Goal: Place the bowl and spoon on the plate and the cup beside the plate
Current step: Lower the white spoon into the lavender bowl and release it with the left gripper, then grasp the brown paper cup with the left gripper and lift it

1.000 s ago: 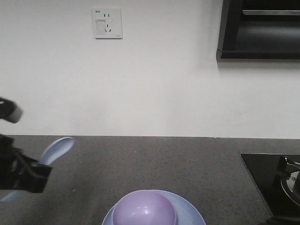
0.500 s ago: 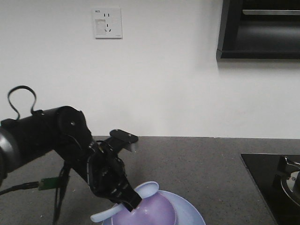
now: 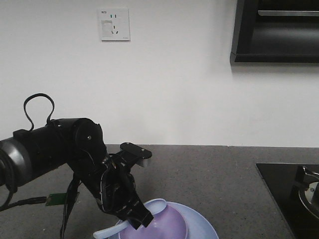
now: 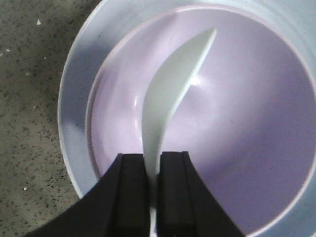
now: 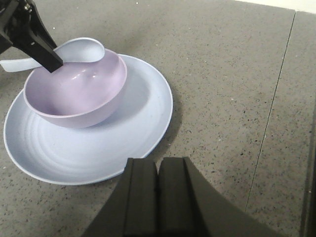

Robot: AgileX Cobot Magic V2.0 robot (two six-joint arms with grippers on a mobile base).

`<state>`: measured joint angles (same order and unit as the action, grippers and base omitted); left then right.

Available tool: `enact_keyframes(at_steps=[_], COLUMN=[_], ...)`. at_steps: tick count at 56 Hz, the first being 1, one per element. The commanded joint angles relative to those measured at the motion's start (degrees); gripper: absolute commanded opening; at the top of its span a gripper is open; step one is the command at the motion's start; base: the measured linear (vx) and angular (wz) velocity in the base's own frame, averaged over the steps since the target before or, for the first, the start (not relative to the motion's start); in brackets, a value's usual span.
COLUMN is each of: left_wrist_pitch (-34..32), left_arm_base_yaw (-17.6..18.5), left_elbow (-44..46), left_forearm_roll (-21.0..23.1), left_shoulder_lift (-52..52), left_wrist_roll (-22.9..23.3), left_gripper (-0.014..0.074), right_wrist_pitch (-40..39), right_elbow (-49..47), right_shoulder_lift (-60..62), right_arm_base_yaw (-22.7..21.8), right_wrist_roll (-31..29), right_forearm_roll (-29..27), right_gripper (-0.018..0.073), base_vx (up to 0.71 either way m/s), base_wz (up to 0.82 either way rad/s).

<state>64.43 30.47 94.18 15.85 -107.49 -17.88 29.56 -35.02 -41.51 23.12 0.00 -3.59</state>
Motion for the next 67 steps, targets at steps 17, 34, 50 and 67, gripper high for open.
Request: enact_keyframes(at_steps=[17, 34, 50, 67], left_wrist_pitch=[-1.57, 0.91, 7.41, 7.37], left_arm_base_yaw=[0.17, 0.10, -5.15, -19.70], left_elbow=[1.88, 5.60, 6.11, 3.00], left_forearm_roll=[1.62, -12.42, -37.03, -35.20], left_shoulder_lift=[3.67, 9.16, 19.77, 28.77], left_wrist_roll=[-0.05, 0.23, 13.64, 14.01], left_gripper=[0.0421, 0.0591, 0.0590, 0.0590], right_wrist_pitch=[-6.23, -6.43, -7.54, -10.52], right_elbow=[-1.64, -1.64, -1.64, -1.64], right_shoulder_lift=[0.25, 0.25, 0.00, 0.00], right_arm_base_yaw=[-0.16, -0.16, -0.16, -0.16], right_wrist_roll=[0.54, 0.54, 0.00, -3.14], right_forearm_roll=[0.34, 0.34, 0.75, 0.75], right_gripper=[-0.0008, -0.0008, -0.0008, -0.0008], base_vx=[0.00, 0.00, 0.00, 0.00], base_wz=[0.00, 0.00, 0.00, 0.00])
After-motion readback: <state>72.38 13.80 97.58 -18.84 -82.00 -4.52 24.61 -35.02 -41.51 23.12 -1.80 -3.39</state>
